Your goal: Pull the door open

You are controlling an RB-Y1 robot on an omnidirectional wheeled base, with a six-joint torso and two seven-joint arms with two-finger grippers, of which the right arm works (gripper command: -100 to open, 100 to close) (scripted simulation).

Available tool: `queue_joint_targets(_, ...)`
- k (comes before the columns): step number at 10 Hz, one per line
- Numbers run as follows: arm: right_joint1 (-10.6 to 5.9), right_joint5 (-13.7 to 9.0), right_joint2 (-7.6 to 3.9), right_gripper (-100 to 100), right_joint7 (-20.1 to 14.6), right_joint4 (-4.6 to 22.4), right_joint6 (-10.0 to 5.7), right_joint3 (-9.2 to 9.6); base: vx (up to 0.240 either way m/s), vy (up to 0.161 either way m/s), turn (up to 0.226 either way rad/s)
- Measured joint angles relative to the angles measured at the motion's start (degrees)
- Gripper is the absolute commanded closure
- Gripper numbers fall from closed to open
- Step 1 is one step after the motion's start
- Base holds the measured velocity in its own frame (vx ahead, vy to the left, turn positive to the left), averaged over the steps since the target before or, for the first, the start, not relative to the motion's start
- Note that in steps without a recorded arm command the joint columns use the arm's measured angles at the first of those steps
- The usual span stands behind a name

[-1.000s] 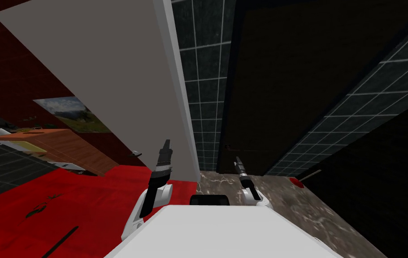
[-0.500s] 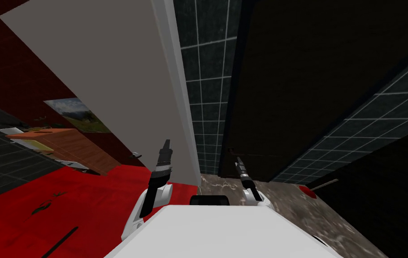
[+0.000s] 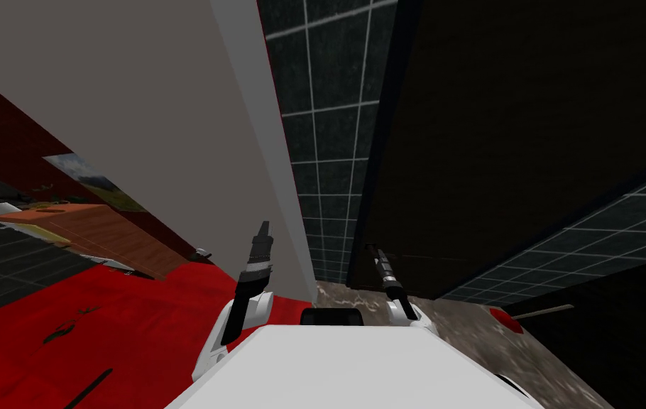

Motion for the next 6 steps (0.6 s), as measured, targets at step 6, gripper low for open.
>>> queue_joint_targets(6, 0.13, 0.0, -0.06, 100, 0.06, 0.07, 0.17, -0.04, -0.031, 0.005, 0.03)
